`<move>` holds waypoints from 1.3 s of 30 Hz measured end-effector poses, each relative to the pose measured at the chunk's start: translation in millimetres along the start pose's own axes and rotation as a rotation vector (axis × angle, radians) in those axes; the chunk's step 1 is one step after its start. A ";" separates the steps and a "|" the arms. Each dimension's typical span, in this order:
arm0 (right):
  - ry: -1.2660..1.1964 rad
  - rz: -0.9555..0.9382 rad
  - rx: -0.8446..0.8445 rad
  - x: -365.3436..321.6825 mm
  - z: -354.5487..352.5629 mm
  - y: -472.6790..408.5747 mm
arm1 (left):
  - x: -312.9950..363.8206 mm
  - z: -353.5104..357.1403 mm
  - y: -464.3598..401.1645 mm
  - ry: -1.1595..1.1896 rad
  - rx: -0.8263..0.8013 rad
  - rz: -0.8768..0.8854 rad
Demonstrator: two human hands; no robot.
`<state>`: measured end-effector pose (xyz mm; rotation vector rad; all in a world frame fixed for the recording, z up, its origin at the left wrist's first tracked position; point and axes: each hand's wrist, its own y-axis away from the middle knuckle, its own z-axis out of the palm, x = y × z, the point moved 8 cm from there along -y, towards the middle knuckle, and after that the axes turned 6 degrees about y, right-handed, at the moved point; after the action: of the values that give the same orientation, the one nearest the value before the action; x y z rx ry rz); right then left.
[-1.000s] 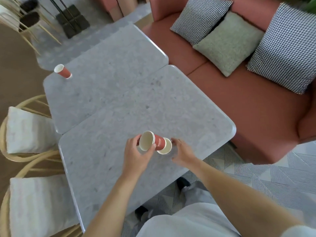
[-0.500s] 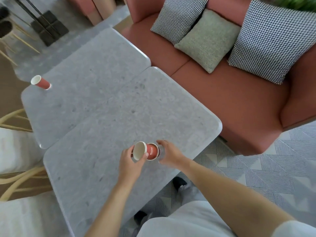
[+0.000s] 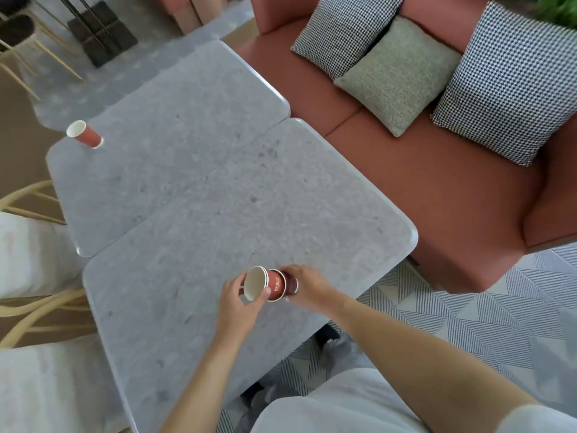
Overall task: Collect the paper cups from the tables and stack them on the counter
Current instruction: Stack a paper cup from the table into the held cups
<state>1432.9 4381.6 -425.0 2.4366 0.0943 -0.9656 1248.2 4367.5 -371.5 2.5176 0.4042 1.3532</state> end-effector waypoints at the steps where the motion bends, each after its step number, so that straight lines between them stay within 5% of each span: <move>1: 0.001 0.000 -0.005 -0.2 2.5 0.6 | -2.7 -0.5 0.3 -0.002 -0.001 -0.002; 31: -0.096 -0.010 -0.042 7.0 19.0 1.5 | -17.8 19.6 3.5 -0.096 -0.044 -0.011; 39: -0.064 -0.047 -0.061 -19.0 30.7 -5.0 | -8.8 -17.4 20.3 -0.098 0.125 0.016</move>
<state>1398.4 4373.3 -433.6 2.3549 0.1566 -1.0450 1231.5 4347.1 -361.9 2.6814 0.4626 1.2394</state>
